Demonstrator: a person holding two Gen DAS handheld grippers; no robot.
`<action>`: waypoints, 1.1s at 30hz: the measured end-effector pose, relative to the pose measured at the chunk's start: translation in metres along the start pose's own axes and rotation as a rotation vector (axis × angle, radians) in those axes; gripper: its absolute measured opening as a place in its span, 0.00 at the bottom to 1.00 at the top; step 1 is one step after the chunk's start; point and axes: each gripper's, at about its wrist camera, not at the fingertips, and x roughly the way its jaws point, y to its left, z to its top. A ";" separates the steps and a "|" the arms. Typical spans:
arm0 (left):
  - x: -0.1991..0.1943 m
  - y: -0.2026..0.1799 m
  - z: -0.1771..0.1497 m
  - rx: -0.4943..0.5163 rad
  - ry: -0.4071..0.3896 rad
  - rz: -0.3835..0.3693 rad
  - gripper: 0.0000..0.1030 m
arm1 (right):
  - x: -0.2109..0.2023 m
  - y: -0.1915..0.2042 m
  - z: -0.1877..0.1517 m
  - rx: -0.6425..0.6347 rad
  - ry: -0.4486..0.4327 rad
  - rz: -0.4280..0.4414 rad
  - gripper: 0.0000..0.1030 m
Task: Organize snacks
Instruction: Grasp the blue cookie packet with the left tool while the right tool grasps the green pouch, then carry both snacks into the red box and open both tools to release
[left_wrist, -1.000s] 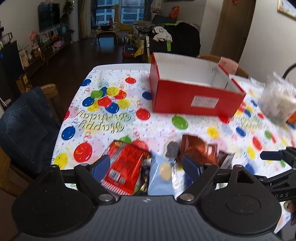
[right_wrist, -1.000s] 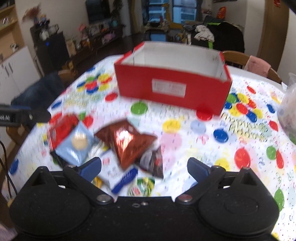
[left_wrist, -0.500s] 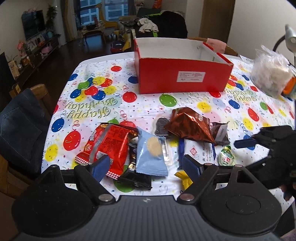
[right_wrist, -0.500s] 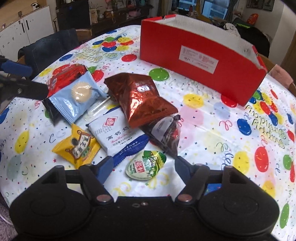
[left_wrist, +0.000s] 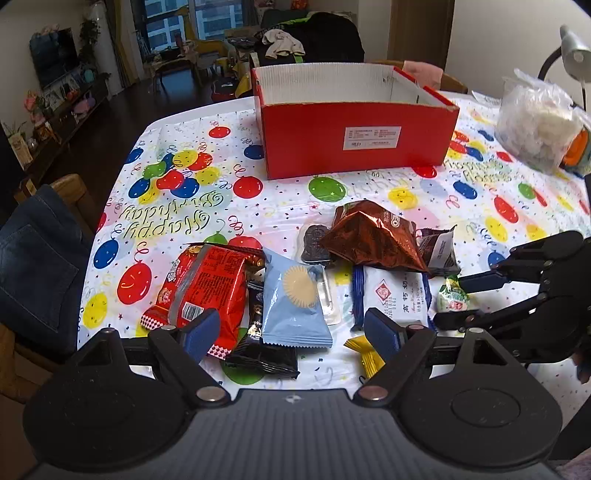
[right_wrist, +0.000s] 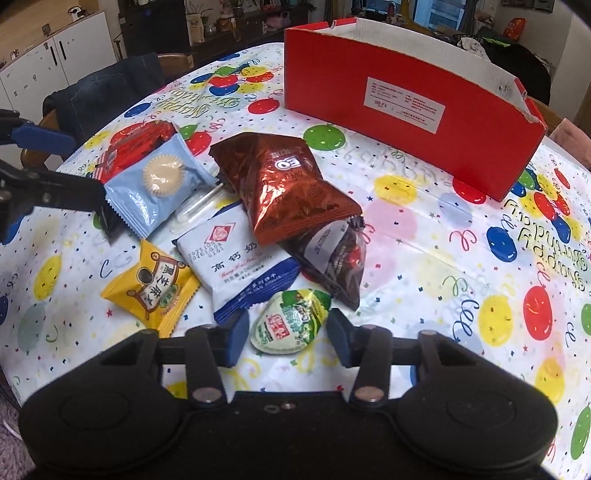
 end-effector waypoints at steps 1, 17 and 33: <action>0.002 -0.002 0.000 0.014 -0.002 0.007 0.83 | -0.001 0.000 0.000 -0.003 -0.001 0.000 0.37; 0.055 -0.033 0.010 0.164 0.041 0.177 0.65 | -0.019 -0.008 -0.006 0.030 -0.037 0.007 0.34; 0.075 -0.036 0.017 0.151 0.064 0.185 0.44 | -0.028 -0.018 -0.009 0.069 -0.058 0.012 0.34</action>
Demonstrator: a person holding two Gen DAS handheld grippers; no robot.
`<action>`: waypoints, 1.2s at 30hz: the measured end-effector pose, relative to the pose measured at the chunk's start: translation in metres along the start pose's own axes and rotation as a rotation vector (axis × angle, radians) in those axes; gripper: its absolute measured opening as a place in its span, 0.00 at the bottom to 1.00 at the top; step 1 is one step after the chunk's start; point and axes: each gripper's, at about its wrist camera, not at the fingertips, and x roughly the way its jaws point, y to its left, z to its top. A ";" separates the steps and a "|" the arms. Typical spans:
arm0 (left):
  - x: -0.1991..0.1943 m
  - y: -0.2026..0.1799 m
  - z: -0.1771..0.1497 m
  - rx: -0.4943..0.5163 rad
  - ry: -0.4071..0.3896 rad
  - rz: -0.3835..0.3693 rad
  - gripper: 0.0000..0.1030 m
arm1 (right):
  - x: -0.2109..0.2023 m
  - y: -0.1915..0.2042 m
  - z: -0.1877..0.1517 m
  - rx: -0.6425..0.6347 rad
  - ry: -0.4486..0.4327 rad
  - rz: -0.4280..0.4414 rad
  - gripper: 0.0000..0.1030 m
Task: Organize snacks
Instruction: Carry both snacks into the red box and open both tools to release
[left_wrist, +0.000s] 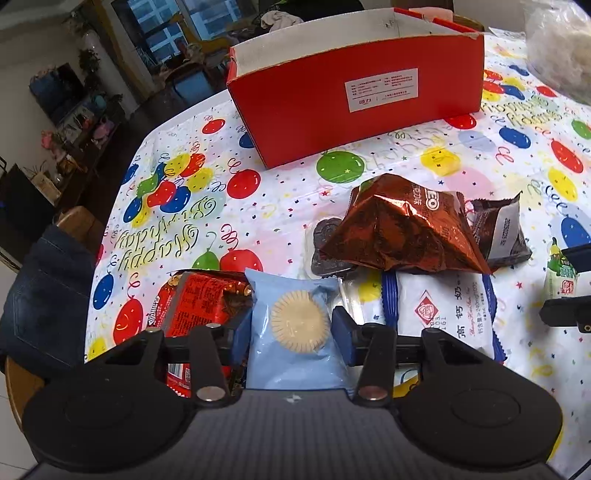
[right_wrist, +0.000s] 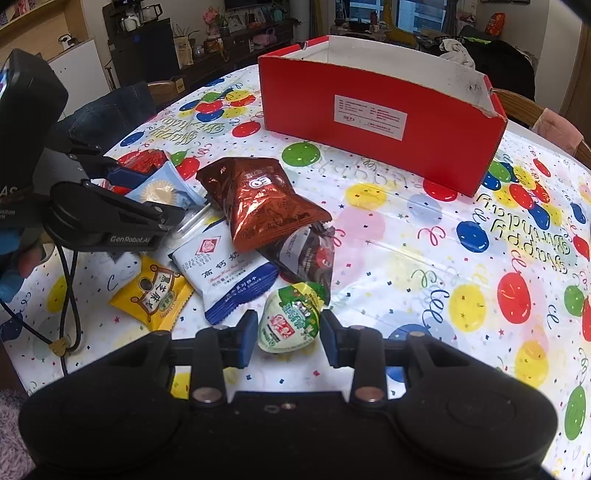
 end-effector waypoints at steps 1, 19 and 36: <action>0.000 0.001 0.000 -0.007 -0.002 -0.005 0.44 | 0.000 0.000 0.000 0.002 -0.002 0.000 0.34; -0.048 0.039 0.007 -0.220 -0.070 -0.122 0.44 | -0.038 -0.008 0.019 0.024 -0.112 -0.021 0.34; -0.079 0.055 0.083 -0.261 -0.206 -0.179 0.44 | -0.075 -0.045 0.092 0.000 -0.274 -0.090 0.34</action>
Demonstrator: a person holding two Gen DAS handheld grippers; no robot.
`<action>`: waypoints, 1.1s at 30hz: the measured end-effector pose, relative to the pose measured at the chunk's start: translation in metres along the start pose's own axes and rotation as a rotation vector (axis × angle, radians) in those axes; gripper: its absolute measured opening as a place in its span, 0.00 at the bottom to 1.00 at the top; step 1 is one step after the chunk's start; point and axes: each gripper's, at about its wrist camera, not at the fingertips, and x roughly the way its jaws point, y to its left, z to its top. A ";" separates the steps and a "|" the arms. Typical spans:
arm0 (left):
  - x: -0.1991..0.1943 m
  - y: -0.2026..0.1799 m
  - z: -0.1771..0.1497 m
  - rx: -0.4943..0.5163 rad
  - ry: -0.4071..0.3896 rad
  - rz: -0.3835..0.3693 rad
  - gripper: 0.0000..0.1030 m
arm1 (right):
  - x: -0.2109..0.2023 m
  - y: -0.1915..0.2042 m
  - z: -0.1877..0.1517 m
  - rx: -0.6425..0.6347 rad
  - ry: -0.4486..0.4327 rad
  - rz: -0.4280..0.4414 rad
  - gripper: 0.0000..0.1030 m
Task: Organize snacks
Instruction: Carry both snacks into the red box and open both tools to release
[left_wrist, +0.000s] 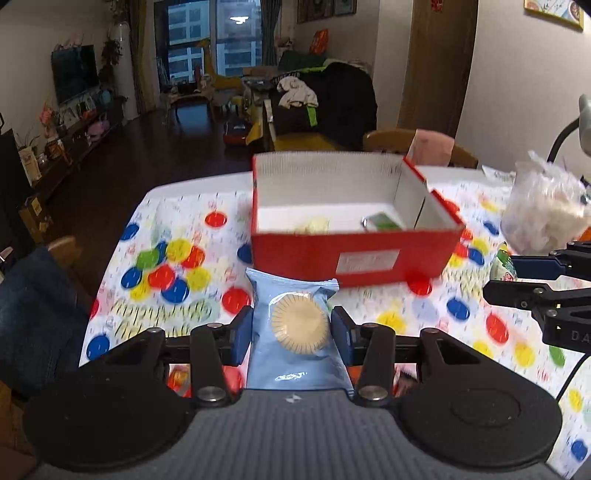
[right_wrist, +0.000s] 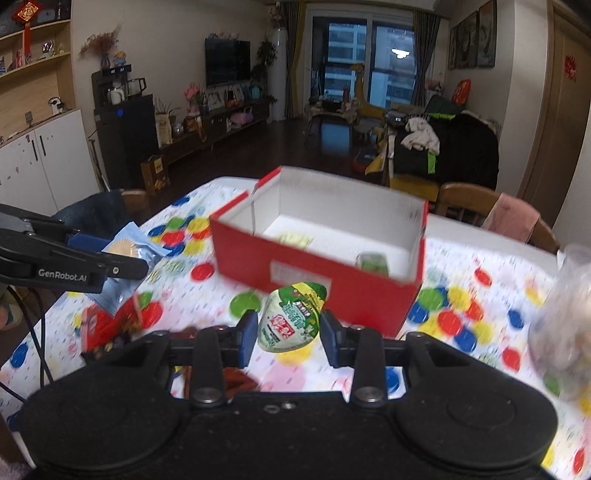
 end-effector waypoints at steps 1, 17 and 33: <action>0.002 -0.001 0.006 0.001 -0.005 -0.002 0.44 | 0.002 -0.003 0.005 -0.003 -0.004 -0.005 0.34; 0.069 -0.017 0.088 -0.001 0.005 0.006 0.44 | 0.065 -0.062 0.066 0.052 0.041 -0.010 0.34; 0.154 -0.022 0.130 -0.044 0.121 0.083 0.44 | 0.148 -0.079 0.091 0.043 0.189 0.042 0.34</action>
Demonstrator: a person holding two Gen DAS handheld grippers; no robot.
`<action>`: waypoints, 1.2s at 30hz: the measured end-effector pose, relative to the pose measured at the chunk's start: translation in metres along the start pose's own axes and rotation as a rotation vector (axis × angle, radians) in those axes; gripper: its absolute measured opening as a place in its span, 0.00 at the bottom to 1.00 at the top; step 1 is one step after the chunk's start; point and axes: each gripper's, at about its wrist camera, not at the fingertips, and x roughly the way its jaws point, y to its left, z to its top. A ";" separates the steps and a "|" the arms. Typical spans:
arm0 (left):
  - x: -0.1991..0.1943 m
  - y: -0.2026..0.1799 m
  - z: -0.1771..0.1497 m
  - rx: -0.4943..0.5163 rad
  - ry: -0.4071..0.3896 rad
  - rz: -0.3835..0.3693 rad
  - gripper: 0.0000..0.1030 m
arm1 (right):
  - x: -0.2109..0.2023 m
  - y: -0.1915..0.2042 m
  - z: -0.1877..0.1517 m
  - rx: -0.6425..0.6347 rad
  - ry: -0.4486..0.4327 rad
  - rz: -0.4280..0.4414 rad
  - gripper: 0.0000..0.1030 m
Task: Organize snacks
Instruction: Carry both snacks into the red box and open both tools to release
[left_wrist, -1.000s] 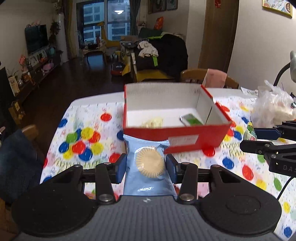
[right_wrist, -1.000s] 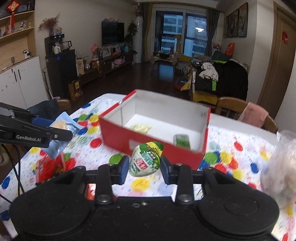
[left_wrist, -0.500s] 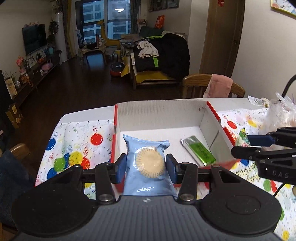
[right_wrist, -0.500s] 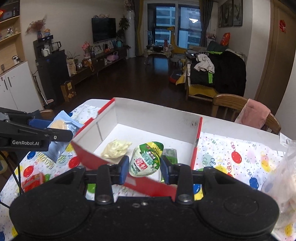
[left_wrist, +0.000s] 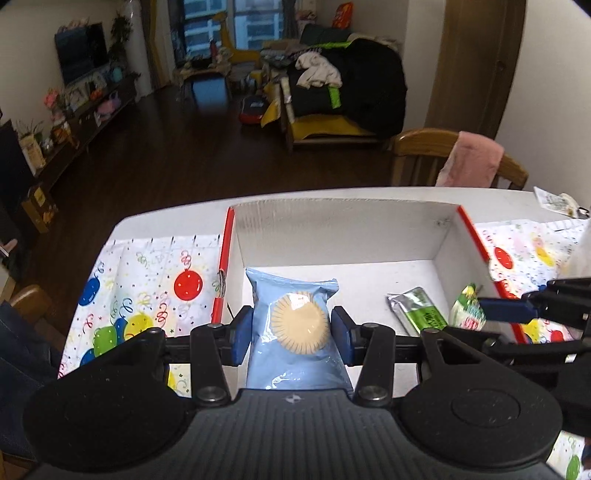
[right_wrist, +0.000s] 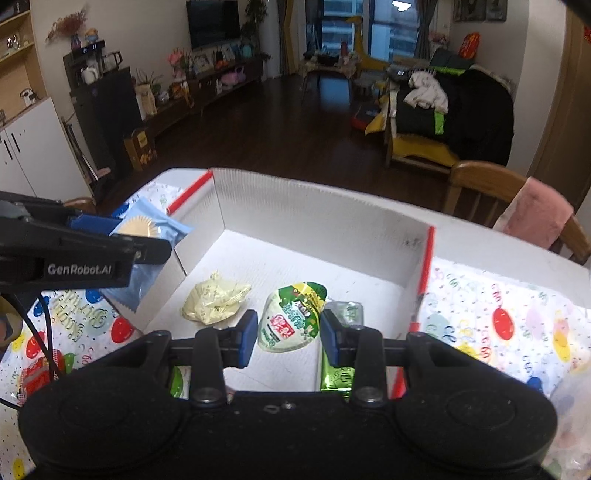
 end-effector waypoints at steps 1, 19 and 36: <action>0.005 0.000 0.001 -0.003 0.012 0.004 0.44 | 0.005 0.000 -0.001 0.001 0.015 0.003 0.34; 0.067 -0.007 0.000 0.050 0.167 0.086 0.44 | 0.096 0.005 0.003 -0.003 0.292 0.004 0.35; 0.076 -0.003 -0.008 0.054 0.193 0.097 0.44 | 0.103 0.005 -0.001 0.024 0.334 -0.016 0.39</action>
